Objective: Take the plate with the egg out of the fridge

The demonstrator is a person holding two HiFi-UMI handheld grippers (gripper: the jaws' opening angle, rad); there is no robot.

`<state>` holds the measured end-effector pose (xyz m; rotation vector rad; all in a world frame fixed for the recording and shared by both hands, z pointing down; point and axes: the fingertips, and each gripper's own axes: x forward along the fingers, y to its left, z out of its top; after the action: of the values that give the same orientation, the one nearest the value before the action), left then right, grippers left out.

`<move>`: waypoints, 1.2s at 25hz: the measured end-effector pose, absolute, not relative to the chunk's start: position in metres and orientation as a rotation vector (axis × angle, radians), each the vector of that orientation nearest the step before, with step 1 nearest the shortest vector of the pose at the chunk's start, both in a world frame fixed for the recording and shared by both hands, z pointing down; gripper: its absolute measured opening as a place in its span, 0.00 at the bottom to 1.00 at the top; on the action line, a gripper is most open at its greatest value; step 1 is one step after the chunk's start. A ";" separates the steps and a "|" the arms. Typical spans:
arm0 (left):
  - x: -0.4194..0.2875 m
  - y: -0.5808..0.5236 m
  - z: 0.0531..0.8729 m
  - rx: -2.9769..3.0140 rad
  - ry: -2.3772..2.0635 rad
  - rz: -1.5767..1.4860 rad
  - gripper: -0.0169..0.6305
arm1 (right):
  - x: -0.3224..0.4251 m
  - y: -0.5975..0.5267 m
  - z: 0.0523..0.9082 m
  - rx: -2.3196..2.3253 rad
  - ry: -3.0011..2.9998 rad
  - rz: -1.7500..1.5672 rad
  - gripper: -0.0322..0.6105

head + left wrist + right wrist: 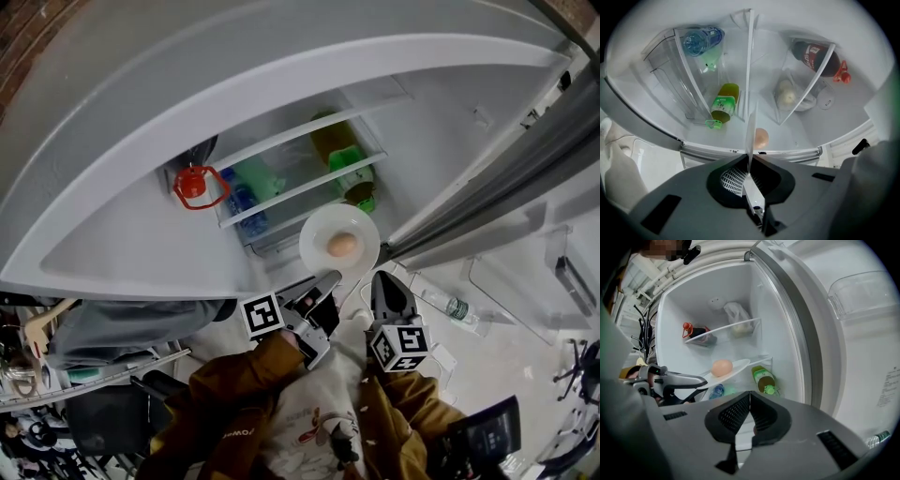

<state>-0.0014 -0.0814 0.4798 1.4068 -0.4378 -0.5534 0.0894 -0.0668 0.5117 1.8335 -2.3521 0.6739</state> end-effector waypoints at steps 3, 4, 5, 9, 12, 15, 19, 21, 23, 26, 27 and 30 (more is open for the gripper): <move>-0.001 -0.073 0.473 1.408 -0.427 -0.534 0.06 | 0.088 -0.066 0.510 1.830 -2.356 0.665 0.06; -0.001 -0.070 0.471 1.408 -0.422 -0.527 0.06 | 0.088 -0.066 0.510 1.831 -2.356 0.662 0.06; 0.000 -0.068 0.470 1.405 -0.417 -0.524 0.06 | 0.088 -0.066 0.509 1.834 -2.355 0.659 0.06; -0.006 -0.058 0.466 1.389 -0.428 -0.524 0.06 | 0.090 -0.066 0.503 1.861 -2.348 0.634 0.06; -0.007 -0.051 0.459 1.398 -0.432 -0.512 0.06 | 0.090 -0.067 0.495 1.872 -2.352 0.593 0.06; -0.010 -0.046 0.452 1.400 -0.436 -0.517 0.06 | 0.087 -0.065 0.491 1.859 -2.358 0.575 0.06; -0.020 -0.048 0.456 1.396 -0.465 -0.519 0.06 | 0.079 -0.068 0.492 1.841 -2.363 0.563 0.06; -0.022 -0.050 0.457 1.399 -0.472 -0.527 0.06 | 0.075 -0.072 0.491 1.825 -2.369 0.552 0.06; -0.022 -0.050 0.458 1.407 -0.471 -0.531 0.06 | 0.073 -0.071 0.492 1.804 -2.355 0.541 0.06; -0.020 -0.051 0.457 1.415 -0.468 -0.535 0.06 | 0.073 -0.070 0.492 1.791 -2.346 0.525 0.06; -0.020 -0.052 0.457 1.419 -0.468 -0.535 0.06 | 0.072 -0.071 0.491 1.791 -2.349 0.524 0.06; -0.018 -0.052 0.456 1.426 -0.464 -0.529 0.06 | 0.073 -0.071 0.490 1.801 -2.350 0.527 0.06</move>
<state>-0.0181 -0.0519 0.4556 1.4263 -0.4638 -0.5292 0.0733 -0.0706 0.4898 1.8014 -2.3495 0.5267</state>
